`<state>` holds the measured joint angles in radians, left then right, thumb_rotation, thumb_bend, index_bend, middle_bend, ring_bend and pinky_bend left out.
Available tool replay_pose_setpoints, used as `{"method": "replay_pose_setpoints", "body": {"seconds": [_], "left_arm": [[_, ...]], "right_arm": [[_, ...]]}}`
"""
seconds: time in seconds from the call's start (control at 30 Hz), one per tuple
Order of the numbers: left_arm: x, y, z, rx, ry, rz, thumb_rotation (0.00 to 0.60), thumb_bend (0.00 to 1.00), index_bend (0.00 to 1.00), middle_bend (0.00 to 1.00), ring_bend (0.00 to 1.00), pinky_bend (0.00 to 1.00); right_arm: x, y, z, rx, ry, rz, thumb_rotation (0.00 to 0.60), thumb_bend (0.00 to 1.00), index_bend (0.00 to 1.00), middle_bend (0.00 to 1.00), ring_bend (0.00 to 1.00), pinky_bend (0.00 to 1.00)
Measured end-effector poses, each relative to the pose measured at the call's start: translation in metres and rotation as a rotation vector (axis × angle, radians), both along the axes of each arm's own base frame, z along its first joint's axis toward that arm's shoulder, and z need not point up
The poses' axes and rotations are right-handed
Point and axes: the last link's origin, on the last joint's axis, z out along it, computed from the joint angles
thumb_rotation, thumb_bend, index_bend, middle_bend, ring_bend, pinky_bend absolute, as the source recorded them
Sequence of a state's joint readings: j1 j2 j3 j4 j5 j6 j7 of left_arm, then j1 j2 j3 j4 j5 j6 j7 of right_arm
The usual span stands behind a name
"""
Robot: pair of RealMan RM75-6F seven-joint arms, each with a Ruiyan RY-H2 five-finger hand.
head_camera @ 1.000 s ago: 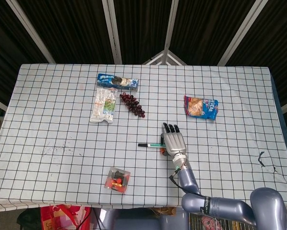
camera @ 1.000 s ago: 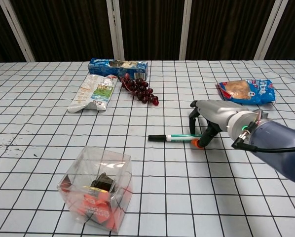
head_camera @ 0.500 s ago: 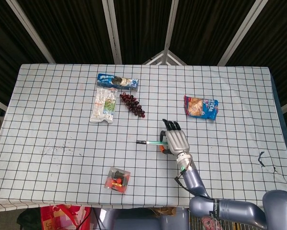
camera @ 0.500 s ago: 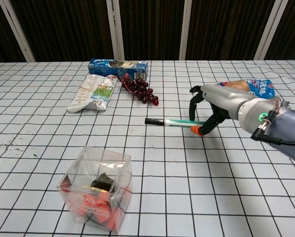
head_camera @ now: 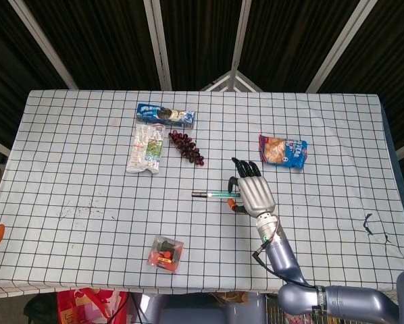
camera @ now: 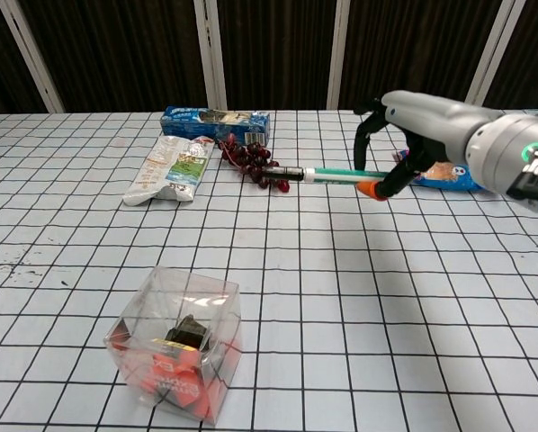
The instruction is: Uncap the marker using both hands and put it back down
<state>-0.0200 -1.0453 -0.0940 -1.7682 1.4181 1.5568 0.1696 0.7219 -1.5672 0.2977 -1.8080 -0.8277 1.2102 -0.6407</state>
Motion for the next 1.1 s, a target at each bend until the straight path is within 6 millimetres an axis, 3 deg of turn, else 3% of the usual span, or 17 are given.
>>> {"method": "replay_pose_setpoints", "body": {"seconds": [0.27, 0.57, 1.1], "left_arm": [[0.015, 0.011, -0.010, -0.023, 0.007, -0.045, 0.600, 0.49, 0.02, 0.01, 0.00, 0.00], [0.030, 0.031, -0.024, -0.039, 0.016, -0.068, 0.600, 0.49, 0.03, 0.03, 0.00, 0.00], [0.068, 0.062, -0.038, 0.009, -0.020, -0.181, 0.600, 0.49, 0.19, 0.08, 0.00, 0.00]], "right_arm": [[0.028, -0.026, 0.023, -0.050, -0.035, 0.030, 0.600, 0.45, 0.73, 0.00, 0.02, 0.00], [0.054, -0.048, 0.033, -0.071, -0.023, 0.076, 0.600, 0.45, 0.73, 0.00, 0.02, 0.00], [0.111, -0.034, 0.022, -0.044, 0.000, 0.165, 0.600, 0.45, 0.73, 0.00, 0.02, 0.00]]}}
